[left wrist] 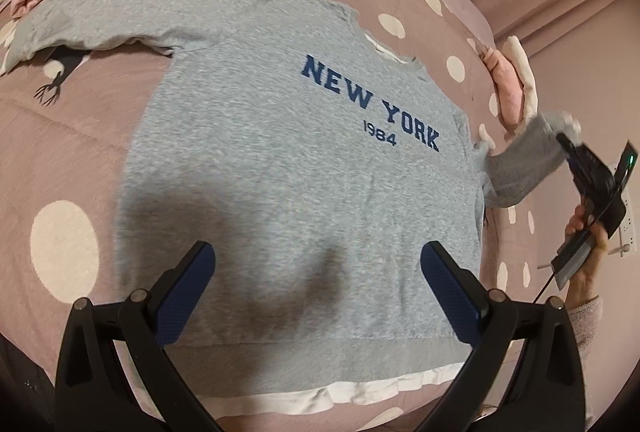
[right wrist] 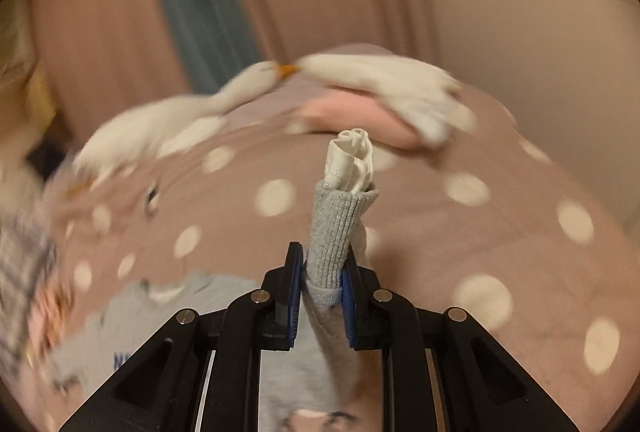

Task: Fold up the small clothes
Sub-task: 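Grasp the sweatshirt sleeve cuff with the right gripper, then fold the held sleeve across the sweatshirt body with the right gripper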

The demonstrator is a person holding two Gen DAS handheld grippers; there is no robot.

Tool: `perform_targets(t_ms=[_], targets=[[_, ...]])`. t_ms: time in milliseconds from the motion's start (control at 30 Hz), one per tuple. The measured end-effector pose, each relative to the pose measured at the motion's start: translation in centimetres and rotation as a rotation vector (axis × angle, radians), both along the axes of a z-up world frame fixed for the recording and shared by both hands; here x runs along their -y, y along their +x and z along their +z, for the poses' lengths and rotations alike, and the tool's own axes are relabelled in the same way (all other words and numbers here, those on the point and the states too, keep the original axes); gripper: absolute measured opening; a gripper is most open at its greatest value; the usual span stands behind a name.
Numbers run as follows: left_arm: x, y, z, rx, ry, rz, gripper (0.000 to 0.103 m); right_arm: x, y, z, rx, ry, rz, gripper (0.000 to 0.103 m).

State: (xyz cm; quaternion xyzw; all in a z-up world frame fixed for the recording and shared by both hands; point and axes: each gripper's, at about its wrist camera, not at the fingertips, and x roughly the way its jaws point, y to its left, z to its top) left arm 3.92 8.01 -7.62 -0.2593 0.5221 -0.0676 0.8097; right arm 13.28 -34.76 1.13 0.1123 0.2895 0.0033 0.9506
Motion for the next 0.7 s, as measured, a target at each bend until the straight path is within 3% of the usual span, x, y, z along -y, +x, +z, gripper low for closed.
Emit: perform_targets(t_ms=[133, 267, 433, 500, 567, 600, 700], targets=[[-1.4, -0.5, -0.2, -0.002, -0.005, 0.028, 0.103, -7.4, 1.3, -0.9, -0.003, -0.131, 0.138, 0.018], [-2.7, -0.8, -0.7, -0.017, -0.008, 0.058, 0.103, -16.3, 1.8, -4.9, -0.039, -0.319, 0.293, 0.018], [-4.0, -0.9, -1.1, -0.029, -0.006, 0.085, 0.103, -23.8, 1.1, -10.1, -0.086, -0.496, 0.418, 0.019], [-4.4, -1.0, -1.1, -0.028, -0.006, 0.093, 0.103, -25.3, 1.1, -12.3, -0.153, -0.555, 0.472, 0.024], [-4.9, -1.0, -1.3, -0.033, -0.003, 0.103, 0.103, -26.1, 0.8, -13.3, -0.183, -0.591, 0.518, 0.035], [-5.1, -0.9, -1.5, -0.039, -0.005, 0.11, 0.103, -26.1, 0.6, -13.4, -0.19, -0.595, 0.532, 0.042], [-5.5, -0.8, -1.9, -0.049, -0.014, 0.118, 0.103, -24.7, 0.3, -12.2, -0.191, -0.528, 0.572, 0.044]])
